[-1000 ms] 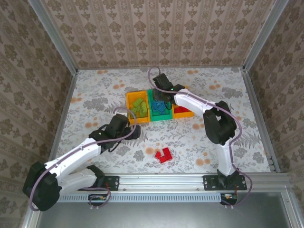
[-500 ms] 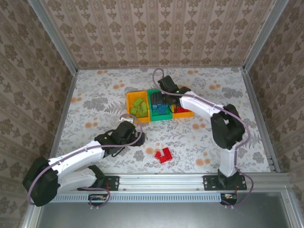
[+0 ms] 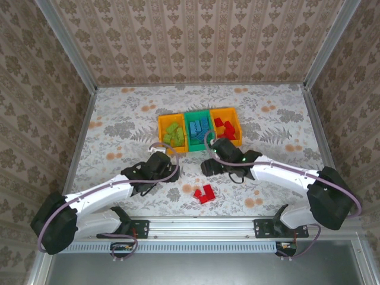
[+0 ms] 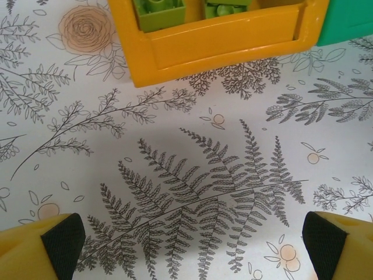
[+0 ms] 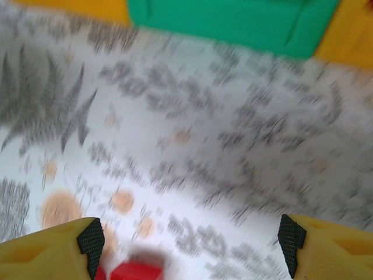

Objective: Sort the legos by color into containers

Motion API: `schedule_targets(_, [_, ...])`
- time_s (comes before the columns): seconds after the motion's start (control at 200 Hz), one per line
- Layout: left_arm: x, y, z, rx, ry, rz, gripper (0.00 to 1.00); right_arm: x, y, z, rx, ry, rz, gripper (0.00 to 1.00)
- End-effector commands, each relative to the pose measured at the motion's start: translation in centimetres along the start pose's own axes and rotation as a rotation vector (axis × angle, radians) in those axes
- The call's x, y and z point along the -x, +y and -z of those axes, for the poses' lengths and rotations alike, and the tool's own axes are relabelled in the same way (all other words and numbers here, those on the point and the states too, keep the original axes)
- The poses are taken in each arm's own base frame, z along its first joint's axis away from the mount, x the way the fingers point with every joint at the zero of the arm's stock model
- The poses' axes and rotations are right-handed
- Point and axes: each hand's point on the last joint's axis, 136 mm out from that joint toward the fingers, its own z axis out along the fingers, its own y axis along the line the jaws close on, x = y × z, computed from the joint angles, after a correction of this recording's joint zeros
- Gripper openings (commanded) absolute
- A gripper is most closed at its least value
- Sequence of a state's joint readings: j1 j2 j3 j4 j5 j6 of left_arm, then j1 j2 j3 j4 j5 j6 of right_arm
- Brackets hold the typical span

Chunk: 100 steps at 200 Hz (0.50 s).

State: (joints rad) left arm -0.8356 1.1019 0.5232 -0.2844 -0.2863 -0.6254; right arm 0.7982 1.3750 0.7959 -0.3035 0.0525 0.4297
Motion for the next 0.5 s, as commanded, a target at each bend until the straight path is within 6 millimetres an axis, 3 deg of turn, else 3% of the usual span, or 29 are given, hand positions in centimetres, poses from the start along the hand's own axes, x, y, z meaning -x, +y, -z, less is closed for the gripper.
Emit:
schedule_targets(0.0, [0.7,0.2,0.2,0.013,-0.013,0.036,1.0,-2.0,0.9,0.1,0.011,0.017,-0.047,0.81])
schedule_targets(0.245, [0.0,0.3,-0.3,0.022,0.023,0.045,1.0,-5.2,3.4,-0.9,0.063,0.065,-0.078,0.8])
schedule_targets(0.495, [-0.1,0.2,-0.2,0.016,0.026,0.057,1.0,-7.0,3.5,-2.4,0.031,0.135,-0.066,0.78])
